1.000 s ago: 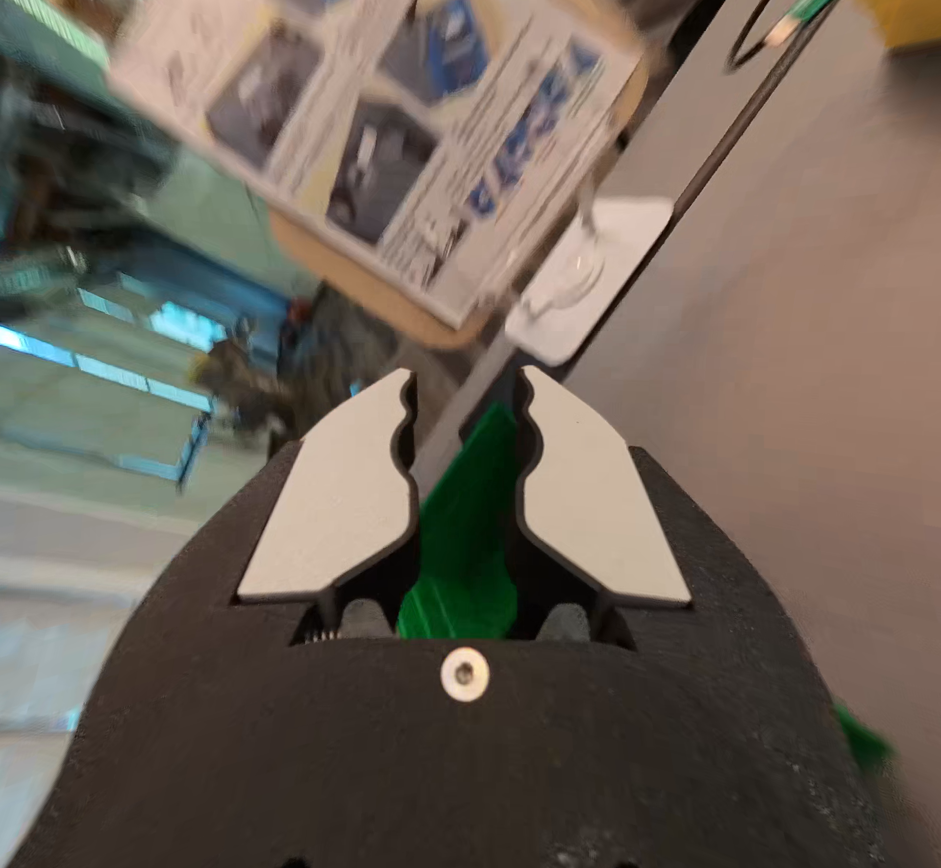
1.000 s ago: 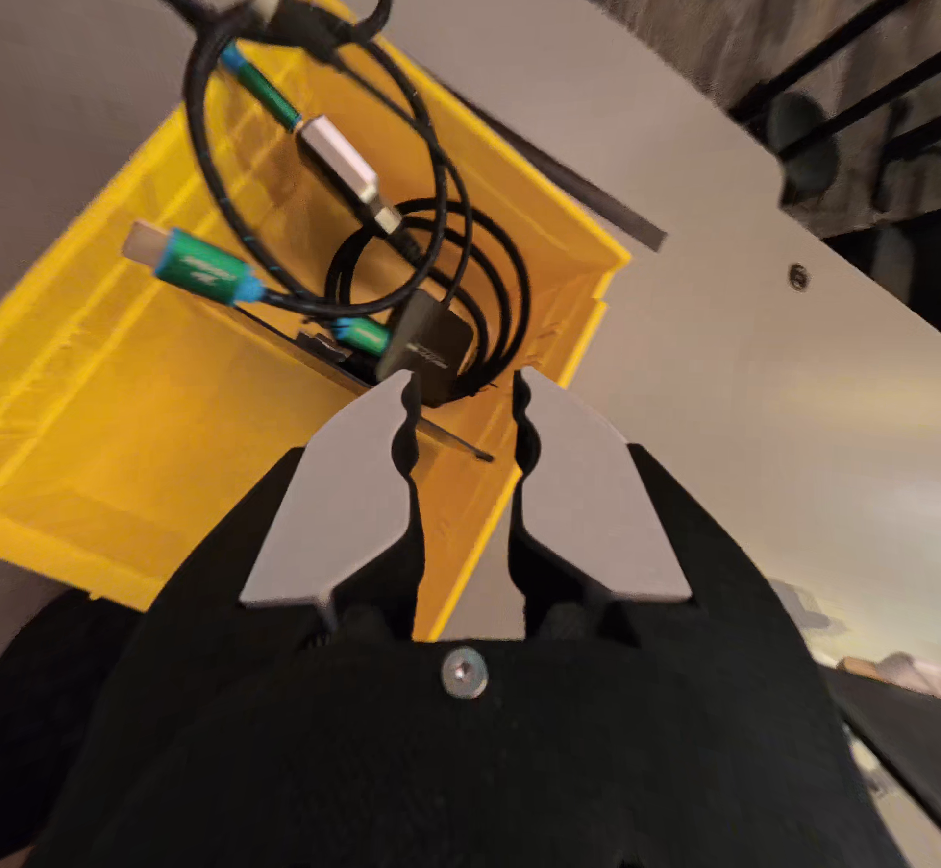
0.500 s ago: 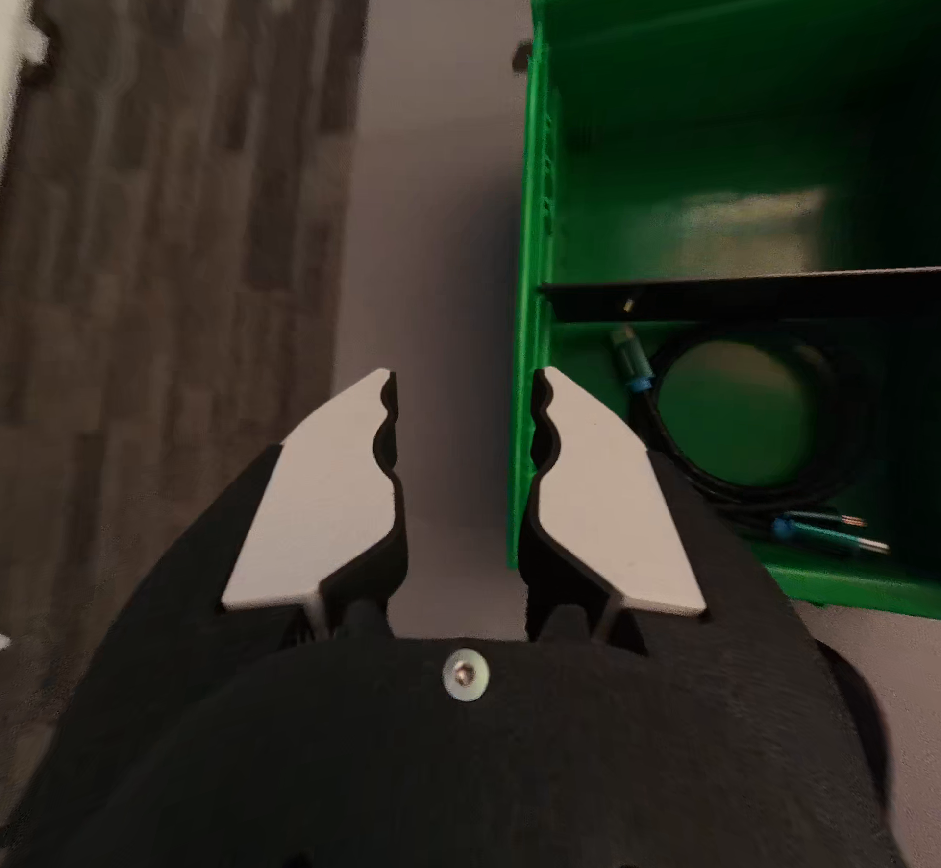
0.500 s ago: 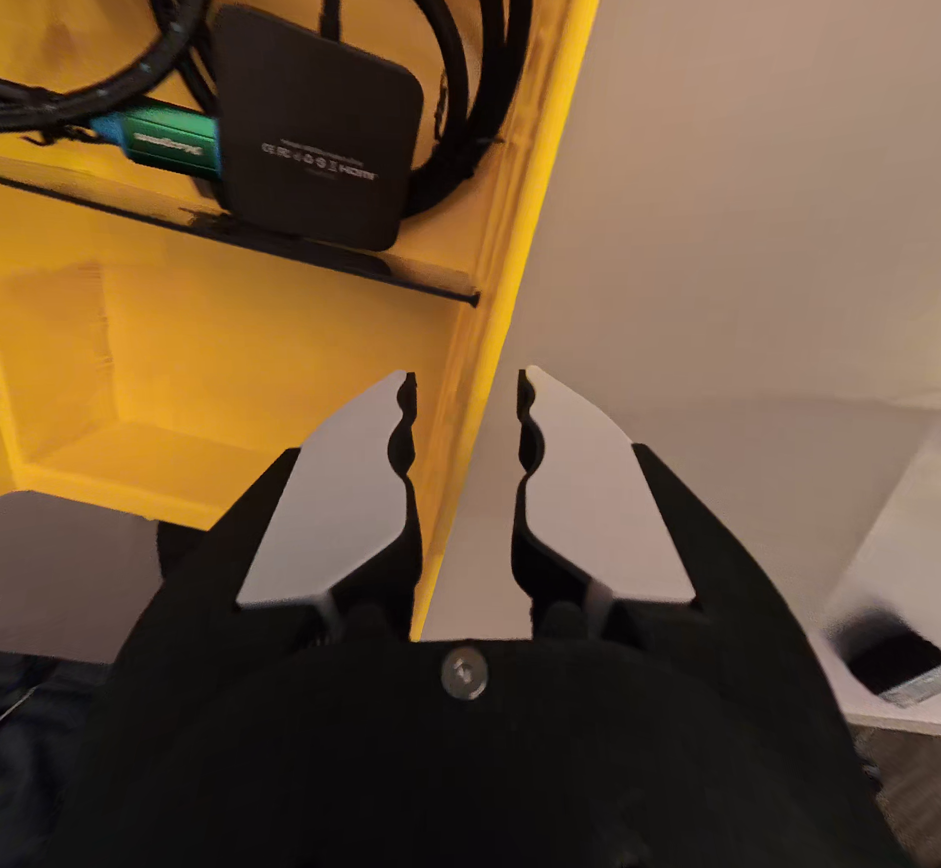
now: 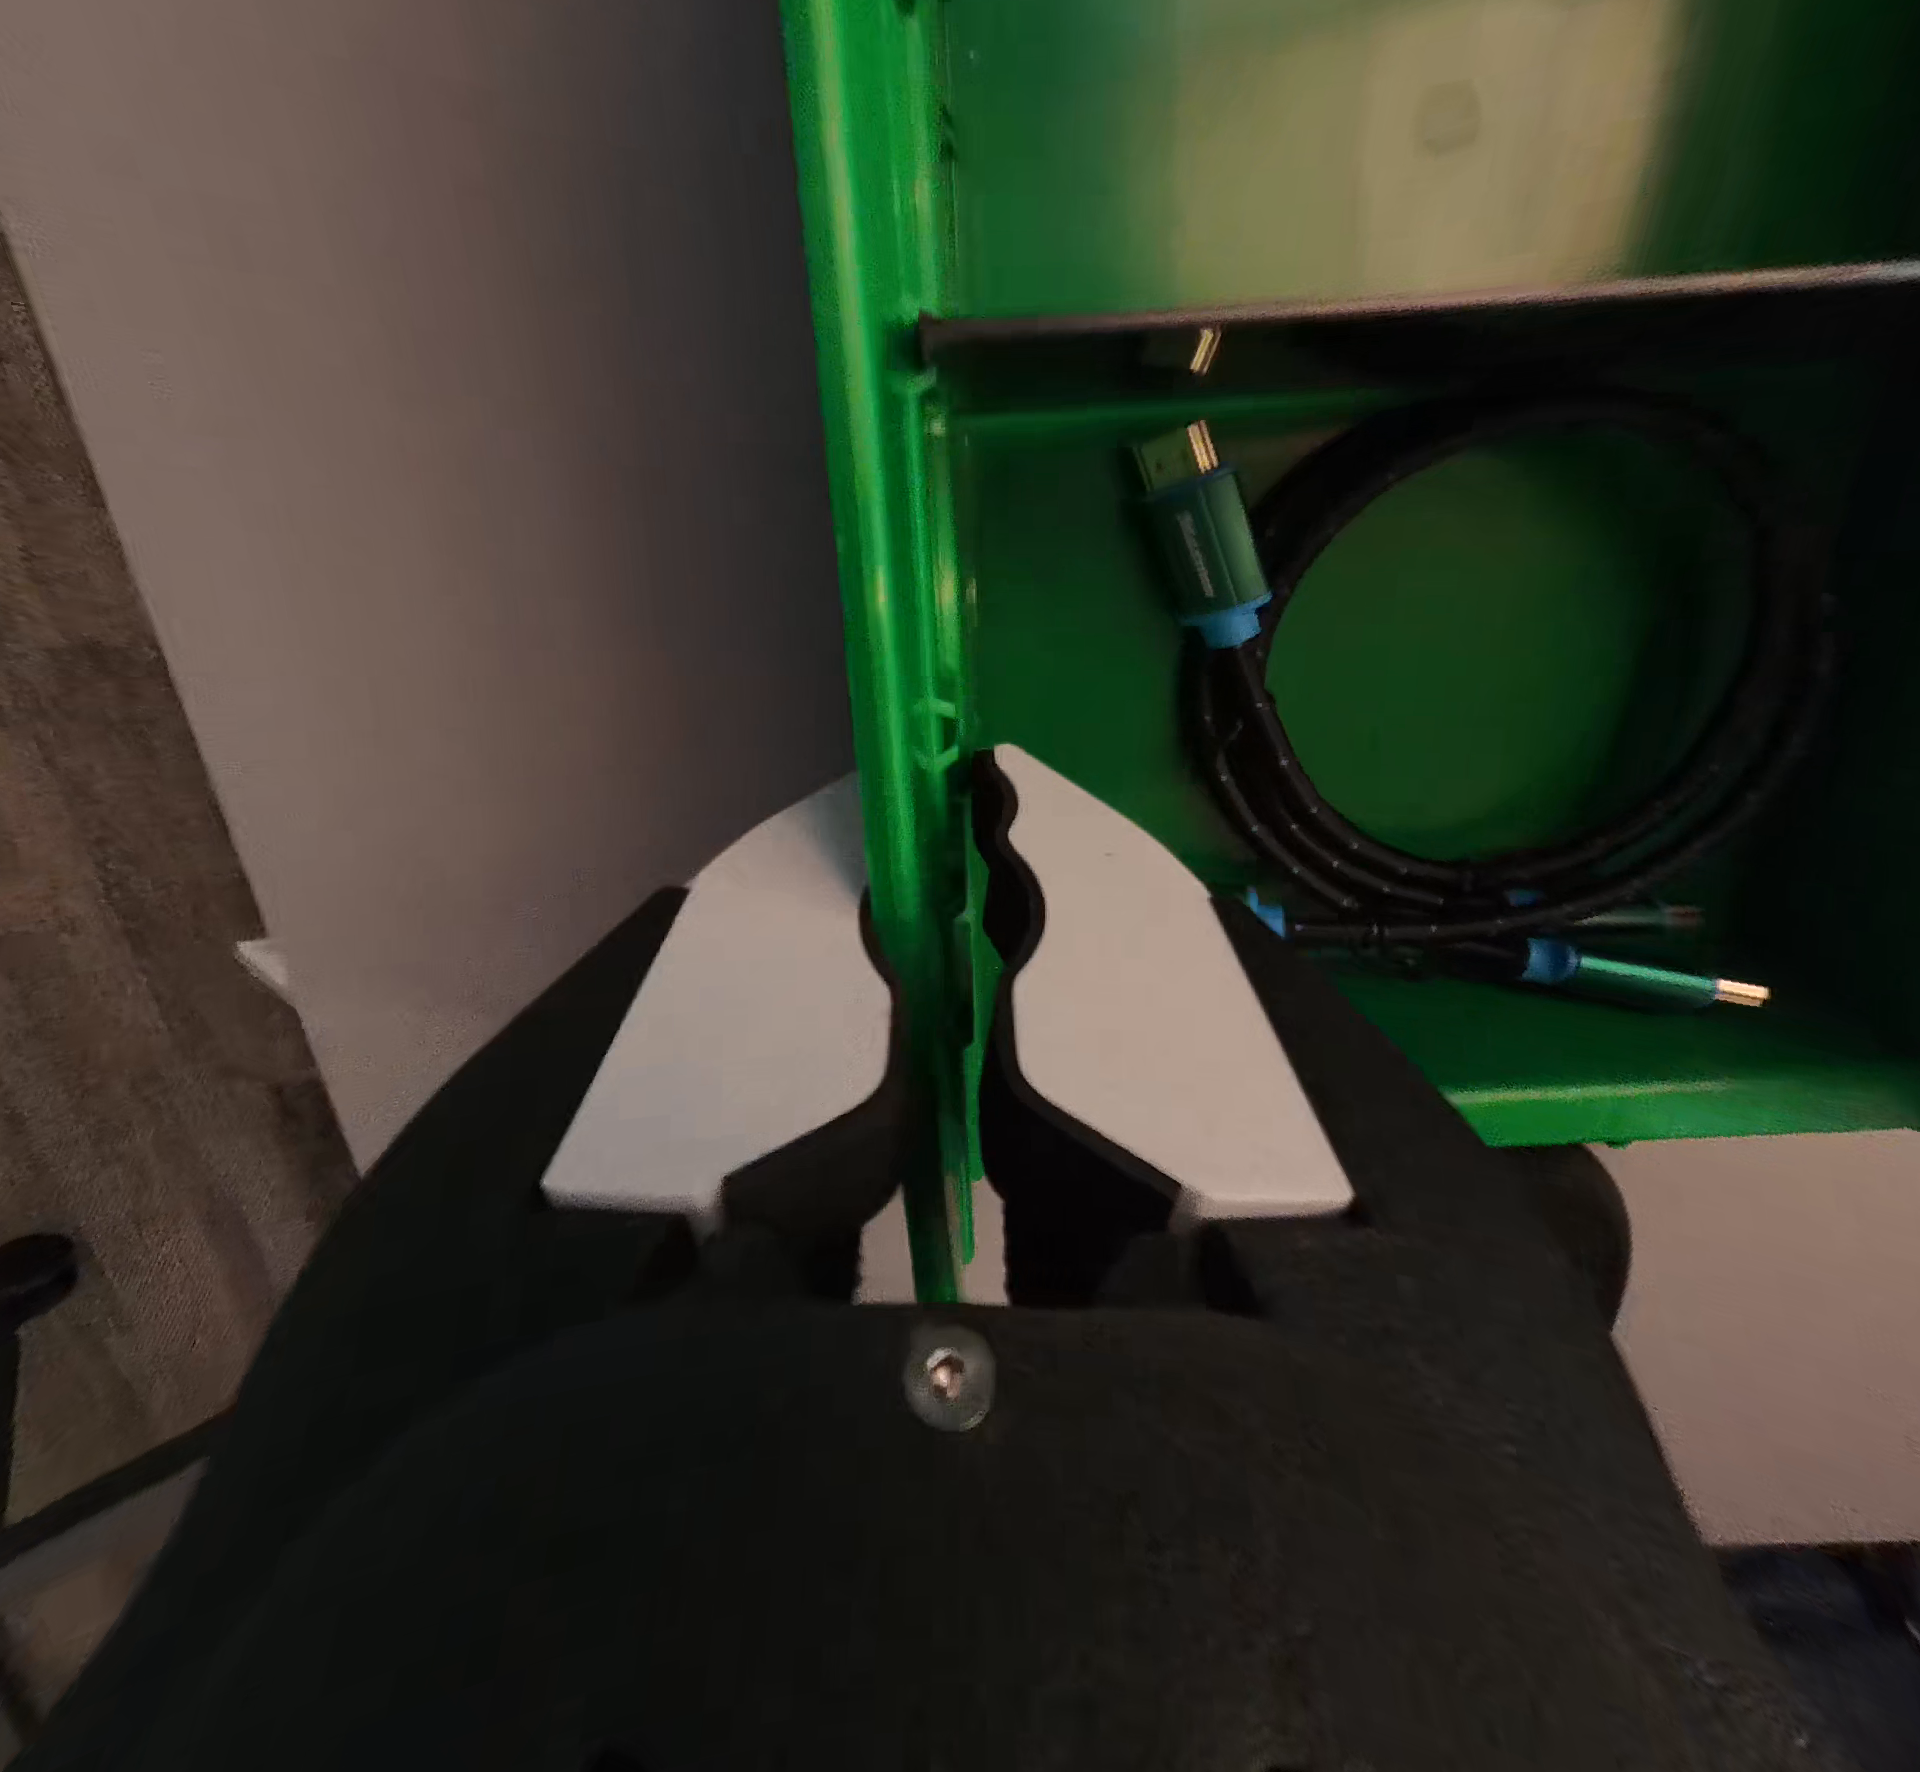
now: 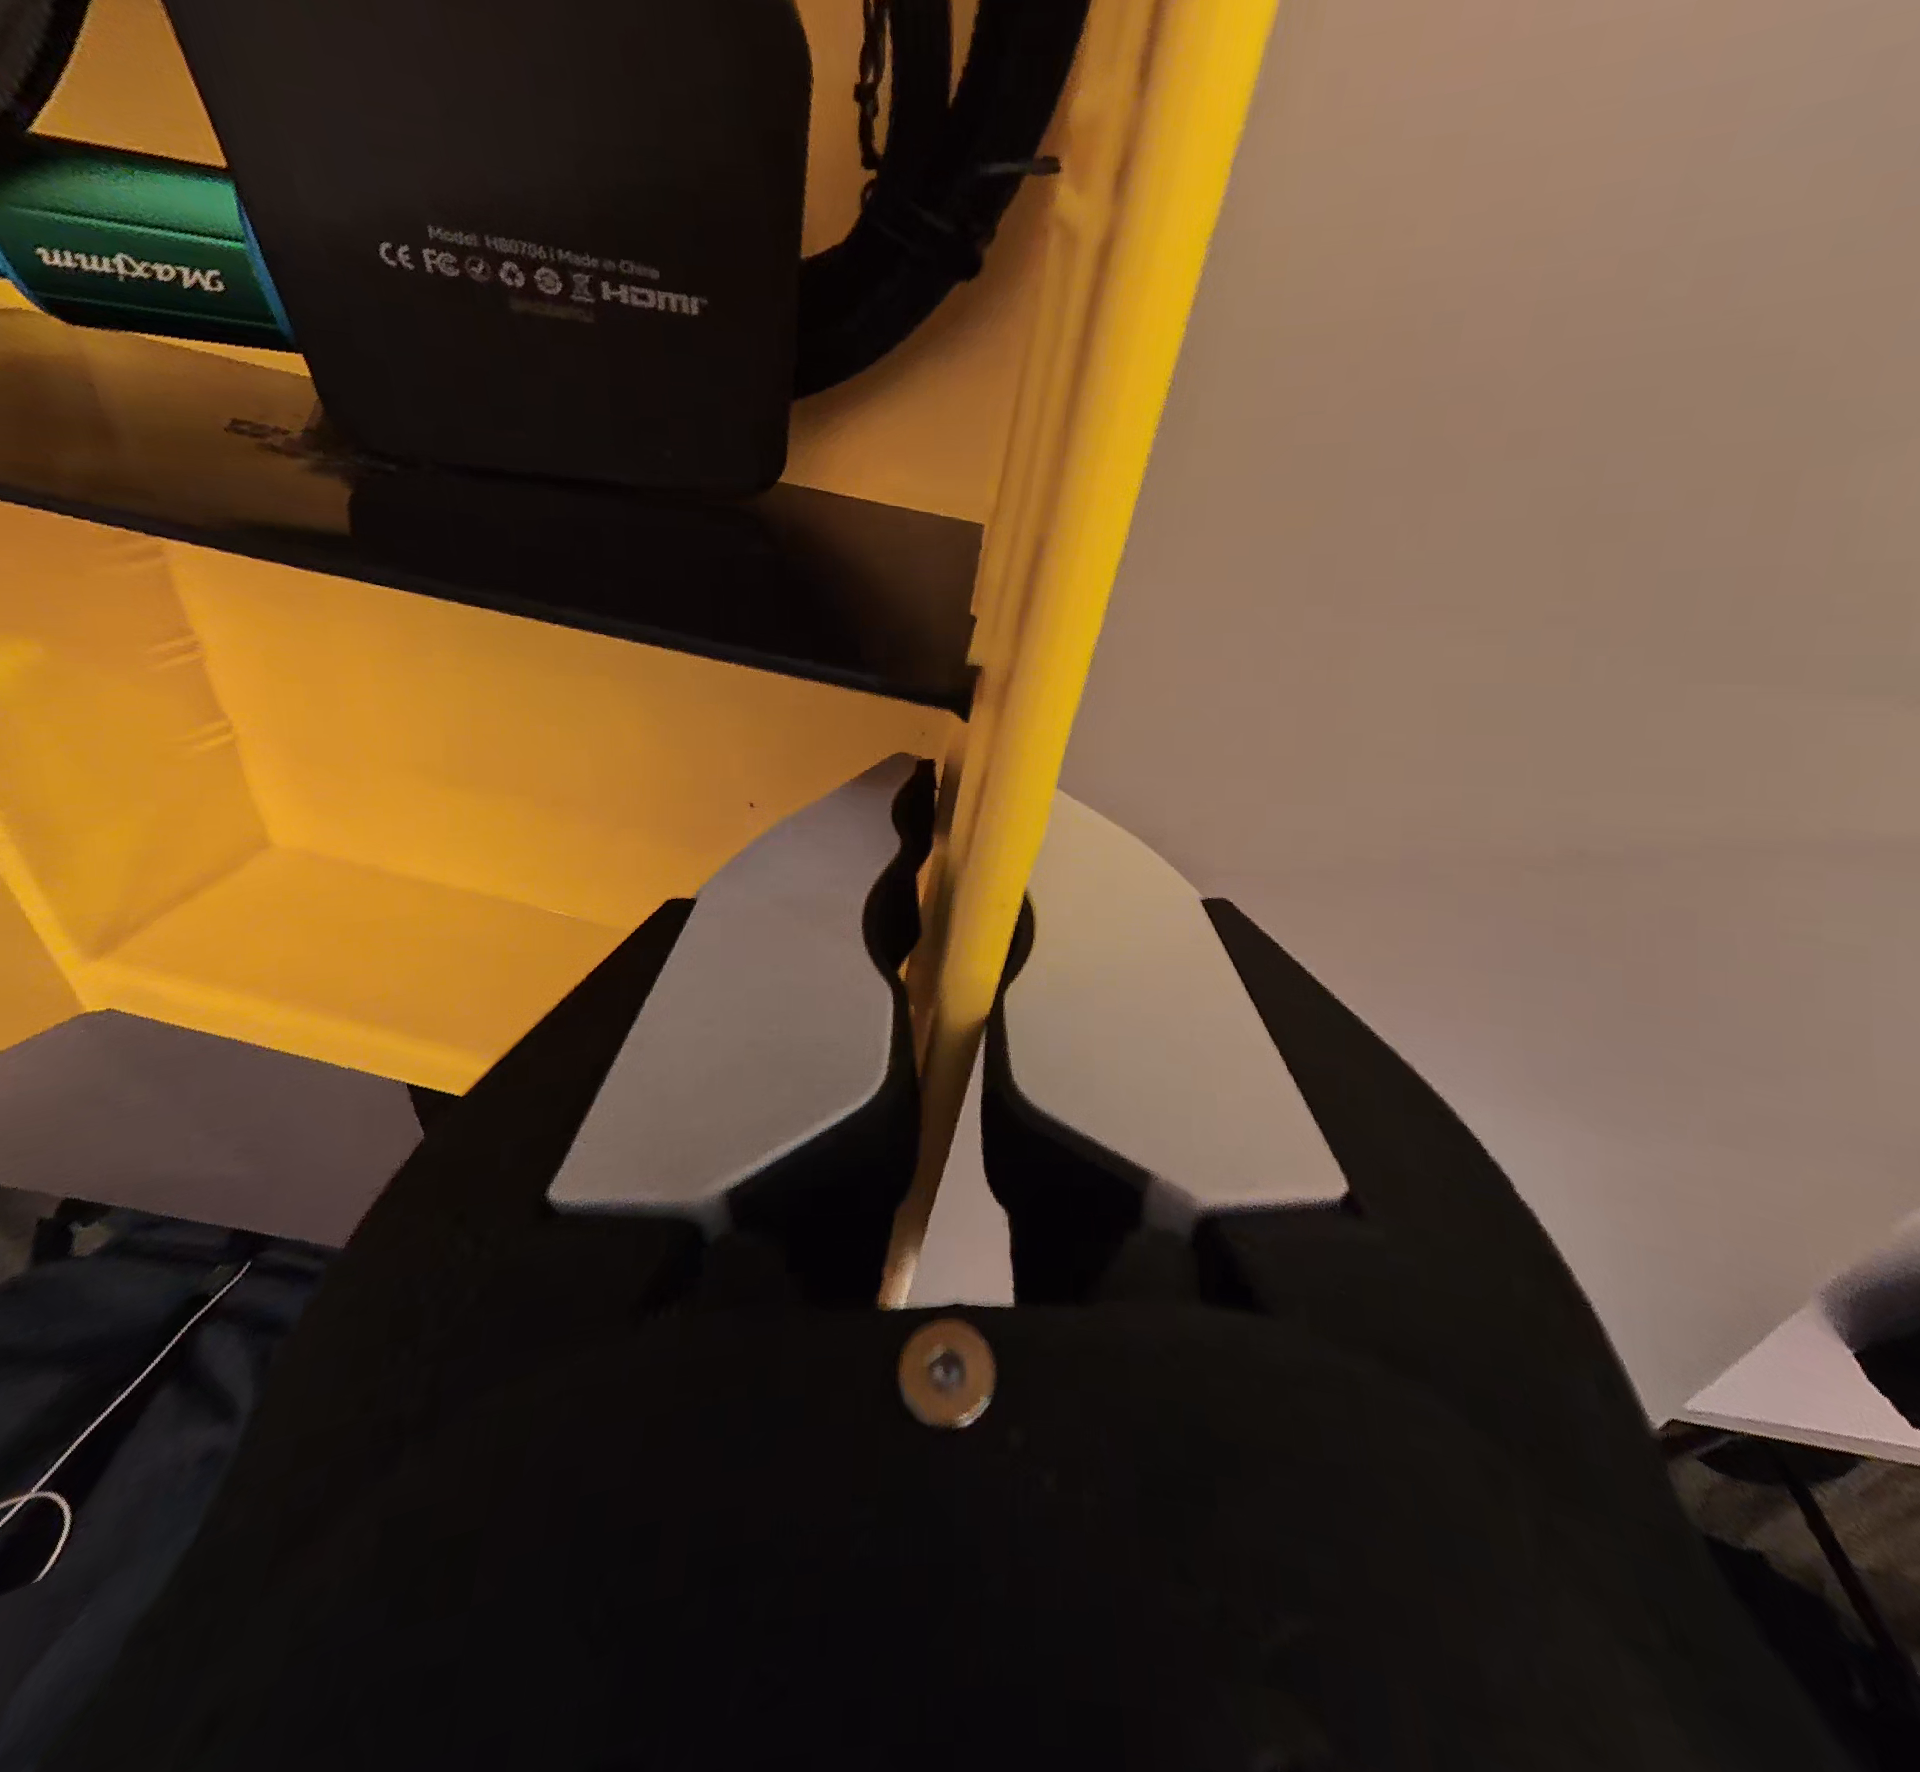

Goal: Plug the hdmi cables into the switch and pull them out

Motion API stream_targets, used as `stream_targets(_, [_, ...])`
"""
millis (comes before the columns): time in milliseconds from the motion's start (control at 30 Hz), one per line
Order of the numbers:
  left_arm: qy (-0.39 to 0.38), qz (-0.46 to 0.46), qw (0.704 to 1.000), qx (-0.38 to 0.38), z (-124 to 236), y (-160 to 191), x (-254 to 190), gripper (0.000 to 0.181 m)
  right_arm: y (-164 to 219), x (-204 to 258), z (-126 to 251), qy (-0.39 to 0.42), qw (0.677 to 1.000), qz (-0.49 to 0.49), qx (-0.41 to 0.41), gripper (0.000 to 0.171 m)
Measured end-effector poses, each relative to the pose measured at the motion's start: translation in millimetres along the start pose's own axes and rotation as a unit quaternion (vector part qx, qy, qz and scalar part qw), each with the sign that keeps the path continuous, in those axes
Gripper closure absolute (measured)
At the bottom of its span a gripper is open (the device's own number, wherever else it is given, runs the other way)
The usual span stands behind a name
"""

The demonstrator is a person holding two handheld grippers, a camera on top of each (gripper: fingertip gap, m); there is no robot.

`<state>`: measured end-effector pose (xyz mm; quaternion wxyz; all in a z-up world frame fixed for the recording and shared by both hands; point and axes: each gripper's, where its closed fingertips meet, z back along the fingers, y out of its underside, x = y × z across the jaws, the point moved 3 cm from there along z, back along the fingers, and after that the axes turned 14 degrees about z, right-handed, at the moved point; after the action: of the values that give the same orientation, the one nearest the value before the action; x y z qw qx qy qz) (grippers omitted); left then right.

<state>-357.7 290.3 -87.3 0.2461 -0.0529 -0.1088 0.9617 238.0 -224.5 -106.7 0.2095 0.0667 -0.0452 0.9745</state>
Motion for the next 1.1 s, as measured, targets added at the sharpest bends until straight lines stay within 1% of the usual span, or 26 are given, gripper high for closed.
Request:
stream_targets(100, [0.009,-0.019,1.0,0.01,0,2,-6,0.174,-7,12,-2,-0.008,1.0,0.018,0.005,0.165])
stream_targets(167, [0.018,-0.055,0.998,0.021,0,6,-17,0.175,-15,24,-4,-0.01,0.999,0.037,0.012,0.164])
stream_targets(233, [0.008,-0.098,0.994,0.041,1,11,-31,0.171,-25,38,-6,-0.016,0.999,0.045,0.014,0.163])
stream_targets(300, [-0.018,-0.12,0.991,0.058,0,13,-43,0.168,-37,51,-9,-0.013,0.999,0.051,0.015,0.163])
stream_targets(433, [-0.033,-0.165,0.982,0.082,-1,17,-82,0.163,-58,78,-14,-0.014,0.997,0.075,0.01,0.163])
stream_targets(567, [-0.044,-0.214,0.971,0.099,-1,26,-119,0.159,-67,103,-18,-0.016,0.994,0.106,0.016,0.162])
stream_targets(667, [-0.05,-0.23,0.965,0.119,1,37,-140,0.157,-70,117,-20,-0.014,0.992,0.123,0.023,0.162])
stream_targets(800, [-0.055,-0.245,0.957,0.146,4,54,-154,0.151,-67,131,-22,-0.021,0.99,0.133,0.038,0.162])
stream_targets(967, [-0.02,-0.236,0.953,0.189,10,71,-163,0.146,-62,141,-22,-0.04,0.988,0.14,0.056,0.157])
stream_targets(1100, [0.014,-0.229,0.951,0.208,19,77,-160,0.15,-61,142,-19,-0.082,0.986,0.138,0.052,0.151])
